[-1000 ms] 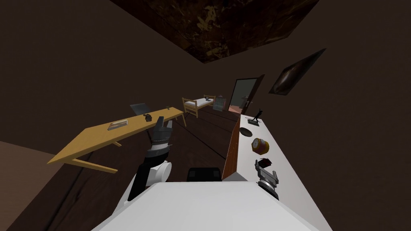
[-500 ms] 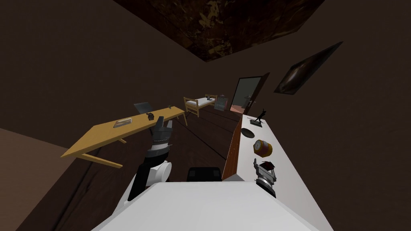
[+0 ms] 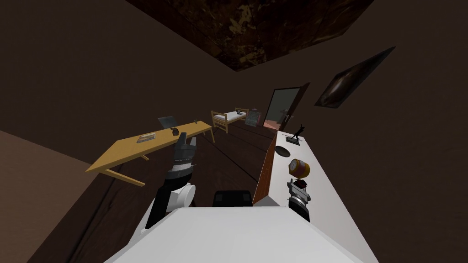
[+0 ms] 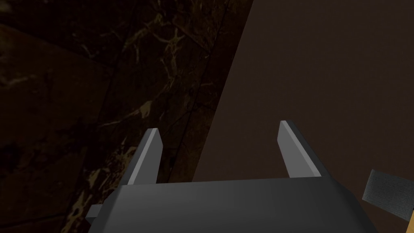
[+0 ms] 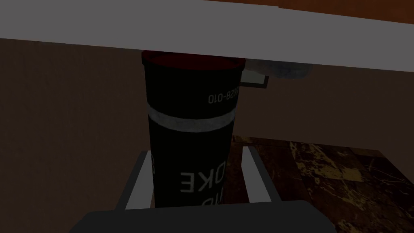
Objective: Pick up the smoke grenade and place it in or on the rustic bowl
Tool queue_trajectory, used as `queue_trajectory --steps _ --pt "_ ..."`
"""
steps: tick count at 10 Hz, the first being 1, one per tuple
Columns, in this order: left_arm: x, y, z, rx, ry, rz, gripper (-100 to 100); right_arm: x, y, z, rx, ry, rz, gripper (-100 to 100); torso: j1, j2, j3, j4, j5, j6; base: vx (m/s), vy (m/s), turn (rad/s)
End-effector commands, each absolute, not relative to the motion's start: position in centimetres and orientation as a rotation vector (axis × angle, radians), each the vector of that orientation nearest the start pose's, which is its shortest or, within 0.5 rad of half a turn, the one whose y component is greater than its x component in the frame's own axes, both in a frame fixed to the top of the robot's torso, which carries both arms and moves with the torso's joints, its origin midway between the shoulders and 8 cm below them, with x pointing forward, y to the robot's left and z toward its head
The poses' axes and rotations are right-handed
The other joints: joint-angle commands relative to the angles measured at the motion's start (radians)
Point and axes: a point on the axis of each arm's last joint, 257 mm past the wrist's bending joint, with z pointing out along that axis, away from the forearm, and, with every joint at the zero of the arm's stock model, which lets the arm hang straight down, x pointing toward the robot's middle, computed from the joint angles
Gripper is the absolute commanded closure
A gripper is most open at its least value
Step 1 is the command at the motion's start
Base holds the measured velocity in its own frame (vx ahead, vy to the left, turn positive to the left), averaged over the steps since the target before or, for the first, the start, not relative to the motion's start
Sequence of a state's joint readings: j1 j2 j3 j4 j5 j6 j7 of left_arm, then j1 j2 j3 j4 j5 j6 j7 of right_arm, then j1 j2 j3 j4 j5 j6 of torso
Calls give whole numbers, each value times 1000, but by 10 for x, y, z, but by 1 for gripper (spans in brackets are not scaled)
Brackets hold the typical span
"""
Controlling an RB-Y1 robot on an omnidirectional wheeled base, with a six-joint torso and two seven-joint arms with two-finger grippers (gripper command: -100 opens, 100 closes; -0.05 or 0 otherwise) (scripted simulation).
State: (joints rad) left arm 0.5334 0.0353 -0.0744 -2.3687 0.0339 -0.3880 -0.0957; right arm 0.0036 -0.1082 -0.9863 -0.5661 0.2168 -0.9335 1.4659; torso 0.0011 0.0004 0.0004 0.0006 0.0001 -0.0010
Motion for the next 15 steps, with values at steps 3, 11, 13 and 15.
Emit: queue_trajectory --steps 3,11,13,15 --pt "346 257 30 -669 688 -1290 0 254 -580 -413 575 1511 -703 100 -3 -2 -2 -1 -2 1 1 1 5" --pt "346 257 30 -669 688 -1290 0 221 -574 -417 556 1517 -687 100 -5 -3 -3 -4 -5 4 24 11 -64" --pt "346 257 30 -669 688 -1290 0 206 -590 -411 563 1507 -722 100 -6 -2 -3 -3 -5 2 -8 71 -29" --pt "346 257 30 -669 688 -1290 0 196 -608 -402 566 1493 -760 100 11 0 -2 -5 -5 6 -2 307 -108"
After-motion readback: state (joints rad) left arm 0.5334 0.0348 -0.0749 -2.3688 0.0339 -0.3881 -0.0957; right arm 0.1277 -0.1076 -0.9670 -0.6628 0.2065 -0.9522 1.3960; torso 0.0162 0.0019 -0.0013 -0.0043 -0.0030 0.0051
